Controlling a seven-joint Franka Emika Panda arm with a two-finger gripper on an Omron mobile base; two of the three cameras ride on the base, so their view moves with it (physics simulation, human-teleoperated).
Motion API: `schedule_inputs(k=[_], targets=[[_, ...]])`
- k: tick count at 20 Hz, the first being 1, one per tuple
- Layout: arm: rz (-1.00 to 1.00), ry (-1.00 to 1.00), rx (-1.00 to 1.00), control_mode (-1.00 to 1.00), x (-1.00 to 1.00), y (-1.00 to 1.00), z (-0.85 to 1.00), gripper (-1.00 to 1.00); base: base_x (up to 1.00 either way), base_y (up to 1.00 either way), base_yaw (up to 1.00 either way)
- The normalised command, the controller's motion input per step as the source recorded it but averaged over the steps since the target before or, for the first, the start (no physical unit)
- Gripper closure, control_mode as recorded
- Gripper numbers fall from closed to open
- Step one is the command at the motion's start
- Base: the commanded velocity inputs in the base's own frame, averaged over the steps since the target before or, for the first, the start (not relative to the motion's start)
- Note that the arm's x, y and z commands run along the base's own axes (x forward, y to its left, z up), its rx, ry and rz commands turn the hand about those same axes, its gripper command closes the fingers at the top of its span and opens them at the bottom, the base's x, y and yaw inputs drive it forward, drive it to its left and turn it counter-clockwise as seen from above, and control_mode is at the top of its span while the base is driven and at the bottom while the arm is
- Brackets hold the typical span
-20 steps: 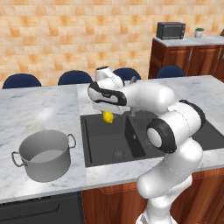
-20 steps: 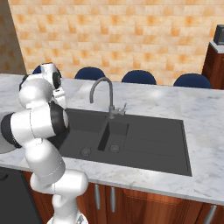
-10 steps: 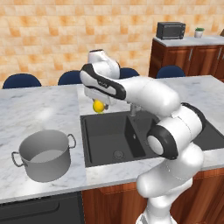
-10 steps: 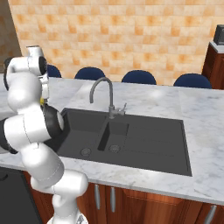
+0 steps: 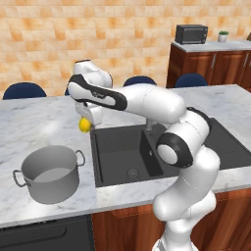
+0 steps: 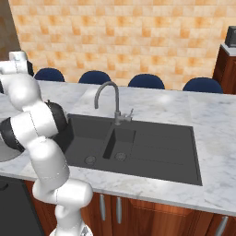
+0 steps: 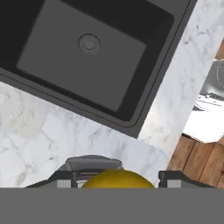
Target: Dump the lemon from the pot into the sink. Then turn on the water and wash the lemon. Then turn off the water and put the lemon back in the pot.
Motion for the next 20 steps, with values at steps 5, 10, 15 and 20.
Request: schedule_inputs(k=[5,10,15,20], targets=[[-0.16,0.03,-0.01,-1.0,0.0,0.97,-0.25,1.0,0.0,0.0,0.0],[-0.11,0.0,-0.07,-1.0,0.11,0.95,-0.02,1.0,0.0,0.0,0.0],[-0.14,0.0,-0.07,-1.0,0.0,0.62,-0.27,1.0,0.0,0.0,0.0],[-0.15,0.1,-0.11,-1.0,0.0,0.46,-0.59,1.0,0.0,0.0,0.0]])
